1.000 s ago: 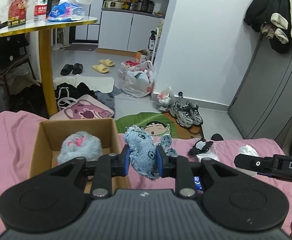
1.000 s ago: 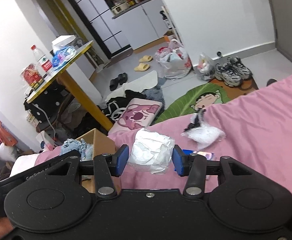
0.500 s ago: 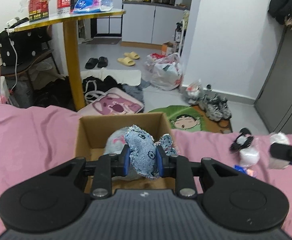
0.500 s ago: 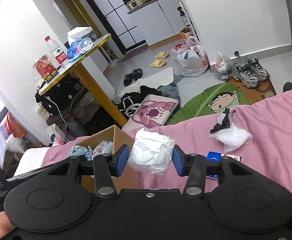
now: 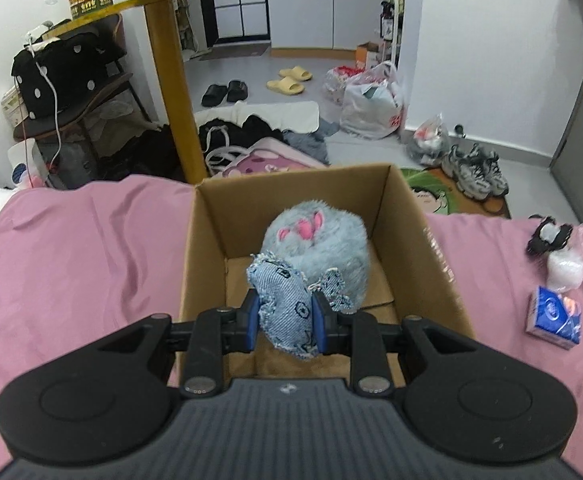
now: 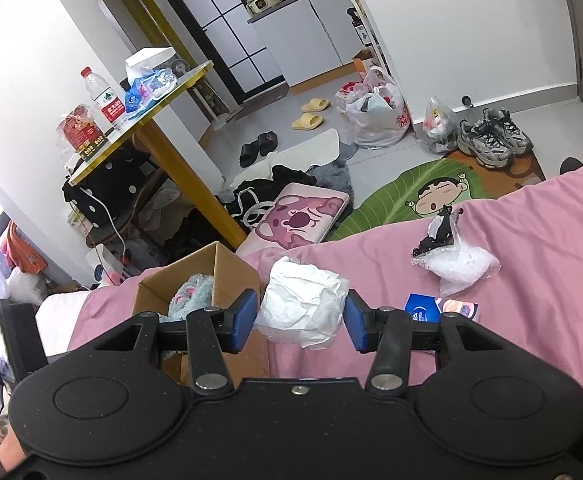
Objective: Organize soft objects
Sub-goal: 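Carry the flat plush toy and white cloth over the box with both tools, then open the left tool over the box while the right tool releases the white cloth inside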
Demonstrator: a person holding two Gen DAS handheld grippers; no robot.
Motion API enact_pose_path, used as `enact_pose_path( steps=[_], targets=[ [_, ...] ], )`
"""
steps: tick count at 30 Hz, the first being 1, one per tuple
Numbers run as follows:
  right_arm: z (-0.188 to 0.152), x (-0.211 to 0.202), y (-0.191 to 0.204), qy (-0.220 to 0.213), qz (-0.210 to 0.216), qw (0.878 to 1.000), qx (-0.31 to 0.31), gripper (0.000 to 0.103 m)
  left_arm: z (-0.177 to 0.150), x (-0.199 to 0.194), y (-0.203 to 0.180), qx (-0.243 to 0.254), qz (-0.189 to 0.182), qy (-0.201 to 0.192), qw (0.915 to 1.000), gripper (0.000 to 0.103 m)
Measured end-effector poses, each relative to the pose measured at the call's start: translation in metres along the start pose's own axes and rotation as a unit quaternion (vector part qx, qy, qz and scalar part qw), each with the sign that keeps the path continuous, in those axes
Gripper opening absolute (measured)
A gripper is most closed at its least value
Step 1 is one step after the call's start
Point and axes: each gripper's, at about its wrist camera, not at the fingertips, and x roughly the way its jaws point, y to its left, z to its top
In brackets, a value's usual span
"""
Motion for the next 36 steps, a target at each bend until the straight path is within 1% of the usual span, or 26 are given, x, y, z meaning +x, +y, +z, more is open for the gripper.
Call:
enact_pose_path(
  steps=[5, 9, 18, 23, 26, 29, 32, 34, 36],
  targets=[
    [-0.001, 0.004, 0.005, 0.006, 0.009, 1.0, -0.006, 0.05, -0.004, 0.009, -0.003, 0.009, 0.018, 0.026, 0.9995, 0.026],
    [0.0, 0.01, 0.017, 0.015, 0.025, 0.999, -0.022, 0.05, -0.004, 0.014, 0.001, 0.0, 0.024, 0.043, 0.9988, 0.027],
    [0.007, 0.038, 0.056, 0.046, 0.069, 0.994, -0.066, 0.05, -0.003, 0.01, 0.006, -0.018, 0.018, 0.046, 0.9986, 0.03],
    [0.007, 0.05, 0.07, 0.06, 0.079, 0.991, -0.092, 0.05, -0.002, 0.005, 0.011, -0.032, 0.009, 0.037, 0.9987, 0.03],
    [0.007, 0.057, 0.078, 0.066, 0.083, 0.987, -0.12, 0.05, 0.001, -0.001, 0.015, -0.043, 0.002, 0.03, 0.9986, 0.034],
    [0.008, 0.065, 0.085, 0.074, 0.081, 0.984, -0.138, 0.05, 0.001, -0.01, 0.017, -0.053, 0.0, 0.012, 0.9985, 0.038],
    [0.006, 0.069, 0.09, 0.084, 0.085, 0.983, -0.136, 0.05, 0.0, -0.019, 0.021, -0.06, 0.001, -0.008, 0.9982, 0.04],
    [0.003, 0.072, 0.094, 0.089, 0.088, 0.982, -0.138, 0.05, -0.001, -0.026, 0.026, -0.073, -0.003, -0.017, 0.9972, 0.041],
    [-0.001, 0.075, 0.099, 0.097, 0.09, 0.981, -0.142, 0.05, -0.001, -0.033, 0.033, -0.087, -0.002, -0.029, 0.9958, 0.045]
  ],
)
